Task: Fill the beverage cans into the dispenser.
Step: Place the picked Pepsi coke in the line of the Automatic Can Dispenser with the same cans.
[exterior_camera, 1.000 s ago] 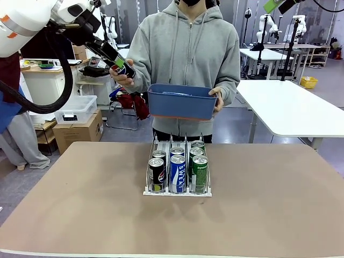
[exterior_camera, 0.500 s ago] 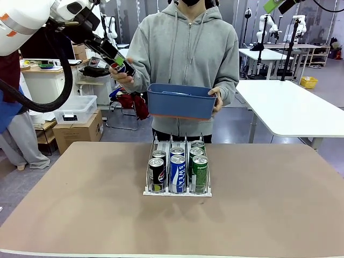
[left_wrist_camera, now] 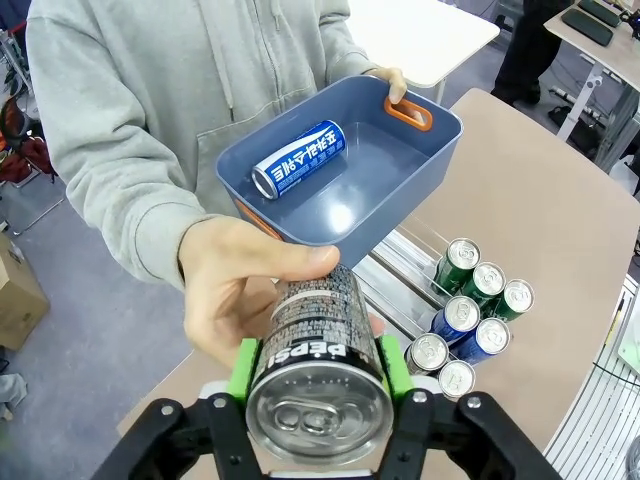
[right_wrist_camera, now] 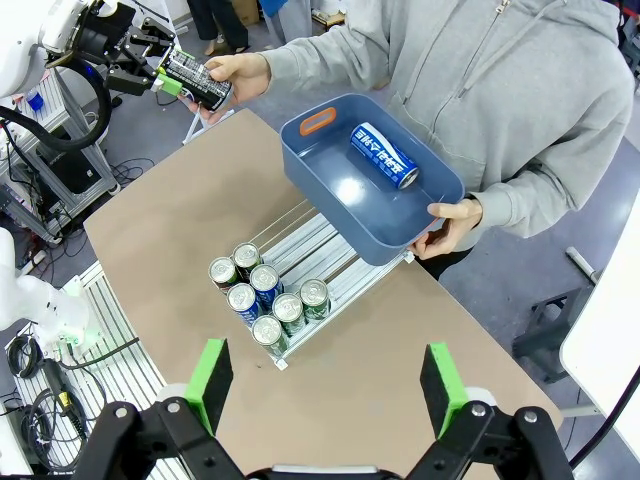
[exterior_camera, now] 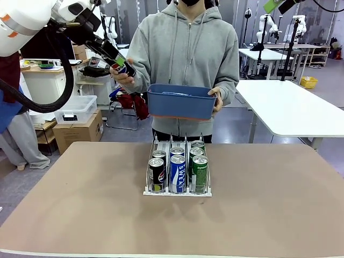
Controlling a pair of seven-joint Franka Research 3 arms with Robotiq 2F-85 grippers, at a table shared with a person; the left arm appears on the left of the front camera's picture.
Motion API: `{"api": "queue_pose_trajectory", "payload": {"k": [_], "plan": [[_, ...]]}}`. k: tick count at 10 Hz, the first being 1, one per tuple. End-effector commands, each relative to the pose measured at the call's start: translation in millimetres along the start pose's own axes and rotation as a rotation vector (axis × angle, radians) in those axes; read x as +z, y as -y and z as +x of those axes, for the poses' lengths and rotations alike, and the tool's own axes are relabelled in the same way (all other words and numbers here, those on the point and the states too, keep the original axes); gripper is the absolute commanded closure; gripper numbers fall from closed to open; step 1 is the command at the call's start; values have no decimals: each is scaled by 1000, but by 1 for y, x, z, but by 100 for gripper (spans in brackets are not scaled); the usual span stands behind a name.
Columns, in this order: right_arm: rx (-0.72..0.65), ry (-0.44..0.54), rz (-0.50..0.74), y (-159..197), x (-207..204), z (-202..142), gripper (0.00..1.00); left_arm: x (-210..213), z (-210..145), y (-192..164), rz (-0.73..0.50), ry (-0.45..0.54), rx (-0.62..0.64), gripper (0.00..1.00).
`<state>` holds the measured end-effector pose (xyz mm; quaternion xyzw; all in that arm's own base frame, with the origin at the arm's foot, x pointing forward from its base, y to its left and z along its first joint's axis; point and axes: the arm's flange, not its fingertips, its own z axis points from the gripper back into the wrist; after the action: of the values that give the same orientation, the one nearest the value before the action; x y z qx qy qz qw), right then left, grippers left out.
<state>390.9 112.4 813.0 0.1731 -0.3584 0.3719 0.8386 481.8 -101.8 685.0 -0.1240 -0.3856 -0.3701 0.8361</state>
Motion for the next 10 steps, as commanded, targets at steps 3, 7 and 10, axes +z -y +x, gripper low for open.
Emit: {"api": "queue_pose_trajectory", "payload": {"k": [3, 7, 10], "plan": [[-2, -1, 0, 0, 0, -2, 0, 3, 0, -1, 3, 1, -7, 100], [-2, -1, 0, 0, 0, -2, 0, 3, 0, -1, 3, 1, -7, 100], [-2, -1, 0, 0, 0, -2, 0, 3, 0, -1, 3, 1, -7, 100]]}}
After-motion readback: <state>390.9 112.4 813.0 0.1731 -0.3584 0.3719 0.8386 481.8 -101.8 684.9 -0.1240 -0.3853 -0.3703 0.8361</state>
